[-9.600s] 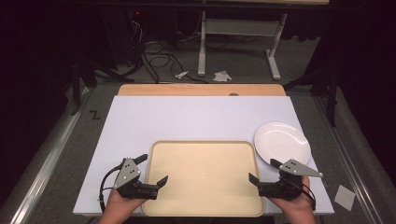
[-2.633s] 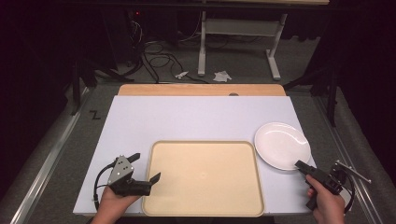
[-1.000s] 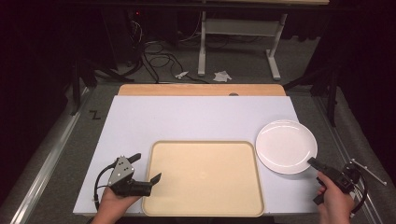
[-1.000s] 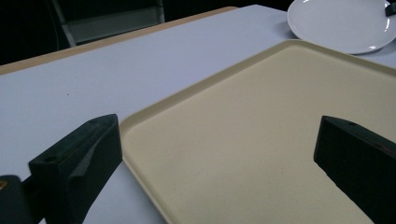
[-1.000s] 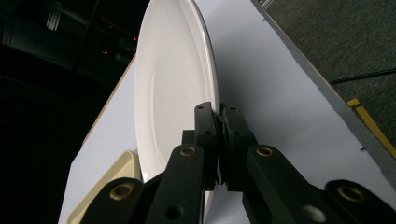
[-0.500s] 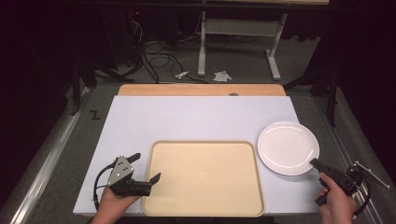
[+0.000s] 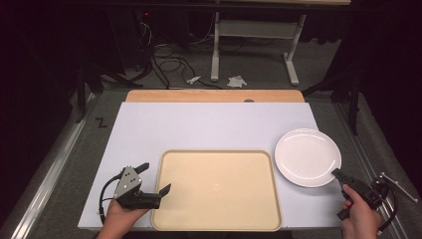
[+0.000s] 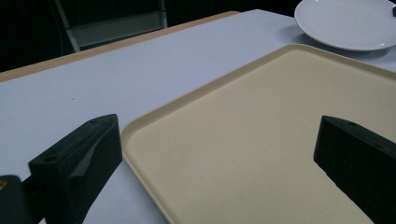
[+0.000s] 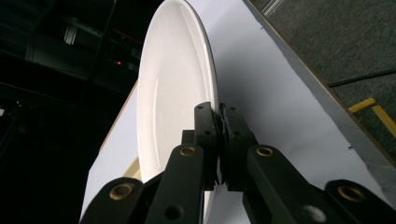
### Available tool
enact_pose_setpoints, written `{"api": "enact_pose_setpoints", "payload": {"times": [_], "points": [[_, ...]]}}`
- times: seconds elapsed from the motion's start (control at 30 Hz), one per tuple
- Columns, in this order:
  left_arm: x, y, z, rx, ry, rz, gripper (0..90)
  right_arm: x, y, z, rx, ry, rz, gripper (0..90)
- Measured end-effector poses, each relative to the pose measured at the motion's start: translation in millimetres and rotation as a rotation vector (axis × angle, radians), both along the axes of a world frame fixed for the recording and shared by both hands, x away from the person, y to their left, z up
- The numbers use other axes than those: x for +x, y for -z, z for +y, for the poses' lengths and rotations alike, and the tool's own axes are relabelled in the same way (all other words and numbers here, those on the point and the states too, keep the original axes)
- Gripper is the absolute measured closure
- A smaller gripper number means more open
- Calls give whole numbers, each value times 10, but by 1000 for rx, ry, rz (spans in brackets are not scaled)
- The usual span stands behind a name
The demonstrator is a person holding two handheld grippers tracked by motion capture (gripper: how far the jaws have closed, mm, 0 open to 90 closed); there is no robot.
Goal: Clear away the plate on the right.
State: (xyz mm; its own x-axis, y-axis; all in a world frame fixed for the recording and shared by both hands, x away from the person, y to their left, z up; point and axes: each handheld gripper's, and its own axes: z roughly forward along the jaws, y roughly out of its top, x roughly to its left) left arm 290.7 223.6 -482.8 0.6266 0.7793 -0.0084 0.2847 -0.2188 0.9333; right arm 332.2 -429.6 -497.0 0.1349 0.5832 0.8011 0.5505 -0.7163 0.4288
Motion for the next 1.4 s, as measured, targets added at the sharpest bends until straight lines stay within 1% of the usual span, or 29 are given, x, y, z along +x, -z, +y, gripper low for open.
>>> {"api": "enact_pose_setpoints", "payload": {"times": [0.07,0.2,0.37,0.47,0.63,0.7,0.87,1.0,1.03,1.07,1.1,1.13,1.17,1.2,1.27,1.33,1.4], "points": [[0,-1,3,-1,-2,-2,20,-3,-9,5,4,-2,-6,890],[-13,-14,7,-12,-9,-7,19,-12,-53,52,7,-26,-22,890],[-21,-18,-5,-3,-9,-14,12,-10,-84,102,7,-51,-34,891],[-25,-27,2,-10,-13,-21,8,-6,-98,142,9,-65,-41,890],[-9,-8,7,-9,-12,-9,6,9,-109,192,18,-87,-46,891],[-13,-11,3,-7,-13,-12,6,12,-111,207,15,-96,-51,891],[-17,-19,2,-7,-16,-18,6,26,-135,272,35,-127,-59,891],[-13,-17,6,-6,-18,-18,6,48,-149,342,32,-148,-64,891],[-14,-16,9,-10,-19,-17,6,53,-153,358,31,-155,-62,891],[-14,-15,10,-10,-20,-16,6,70,-163,393,18,-171,-61,891],[-15,-10,13,-14,-24,-14,6,70,-163,393,18,-171,-61,891],[-13,-7,16,-16,-24,-13,6,80,-175,411,18,-182,-55,891],[-9,-2,19,-17,-26,-11,6,86,-182,424,18,-183,-56,891],[-6,1,21,-19,-27,-9,6,107,-211,465,23,-201,-59,891],[-1,3,24,-20,-28,-9,6,119,-222,484,27,-207,-59,891],[-2,-2,27,-23,-28,-13,6,155,-245,525,21,-238,-66,891],[-6,-7,32,-25,-29,-16,6,181,-276,568,19,-255,-64,891]]}}
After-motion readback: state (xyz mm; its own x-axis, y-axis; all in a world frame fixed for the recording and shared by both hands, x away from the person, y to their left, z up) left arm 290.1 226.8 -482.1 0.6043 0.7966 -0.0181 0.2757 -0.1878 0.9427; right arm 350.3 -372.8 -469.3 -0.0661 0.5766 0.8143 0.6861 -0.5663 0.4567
